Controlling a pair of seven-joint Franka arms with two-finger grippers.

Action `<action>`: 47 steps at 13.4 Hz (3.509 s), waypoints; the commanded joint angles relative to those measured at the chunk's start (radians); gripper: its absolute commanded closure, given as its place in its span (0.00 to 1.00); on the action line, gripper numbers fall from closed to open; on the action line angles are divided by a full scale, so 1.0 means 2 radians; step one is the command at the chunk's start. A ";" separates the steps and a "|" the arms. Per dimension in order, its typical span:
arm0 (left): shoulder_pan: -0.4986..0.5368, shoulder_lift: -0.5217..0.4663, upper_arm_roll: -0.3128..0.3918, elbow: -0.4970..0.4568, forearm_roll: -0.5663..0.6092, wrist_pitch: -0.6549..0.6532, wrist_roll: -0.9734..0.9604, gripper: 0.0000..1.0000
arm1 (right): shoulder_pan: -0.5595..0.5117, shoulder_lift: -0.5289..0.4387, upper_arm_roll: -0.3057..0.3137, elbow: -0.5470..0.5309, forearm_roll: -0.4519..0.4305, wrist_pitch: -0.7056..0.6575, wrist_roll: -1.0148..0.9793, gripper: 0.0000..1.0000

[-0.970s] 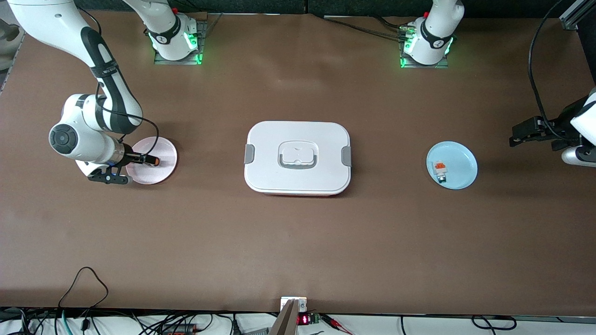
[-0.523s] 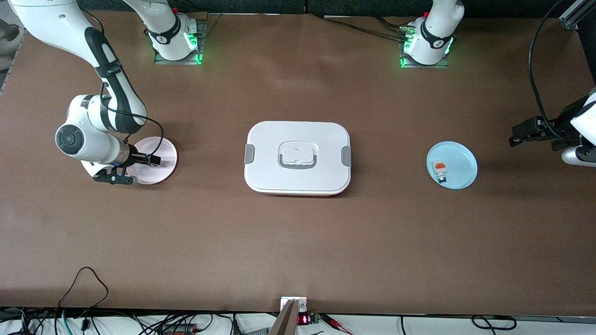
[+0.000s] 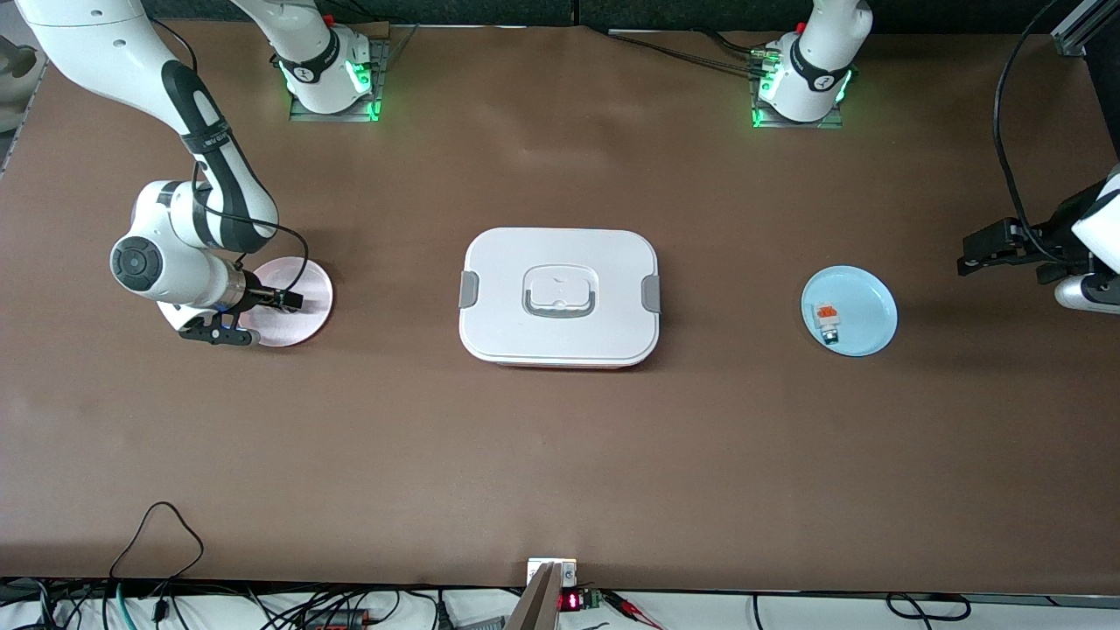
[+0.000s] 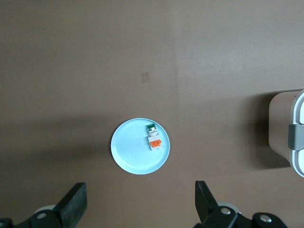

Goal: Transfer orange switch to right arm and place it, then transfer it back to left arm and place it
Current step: 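Close the right gripper on the orange-and-black switch, then lift the switch off the white plate with the right gripper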

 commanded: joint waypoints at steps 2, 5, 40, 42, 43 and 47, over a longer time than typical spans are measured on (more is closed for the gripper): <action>0.003 0.003 0.000 0.011 -0.003 -0.006 0.013 0.00 | -0.006 -0.003 0.006 -0.014 0.003 0.010 0.005 0.00; 0.003 0.003 0.000 0.011 -0.003 -0.006 0.013 0.00 | -0.006 -0.002 0.007 -0.014 0.003 0.009 0.003 0.00; 0.001 0.006 -0.001 0.004 -0.002 -0.029 0.013 0.00 | 0.014 -0.110 0.069 0.226 0.065 -0.194 -0.242 0.64; 0.001 0.006 -0.001 0.001 -0.003 -0.030 0.013 0.00 | 0.018 -0.111 0.073 0.229 0.135 -0.187 -0.286 0.64; 0.002 0.006 -0.001 0.000 -0.003 -0.031 0.013 0.00 | 0.020 -0.111 0.080 0.237 0.162 -0.180 -0.298 0.64; 0.003 0.004 -0.001 -0.009 -0.004 -0.046 0.013 0.00 | 0.023 -0.114 0.126 0.268 0.211 -0.150 -0.342 0.64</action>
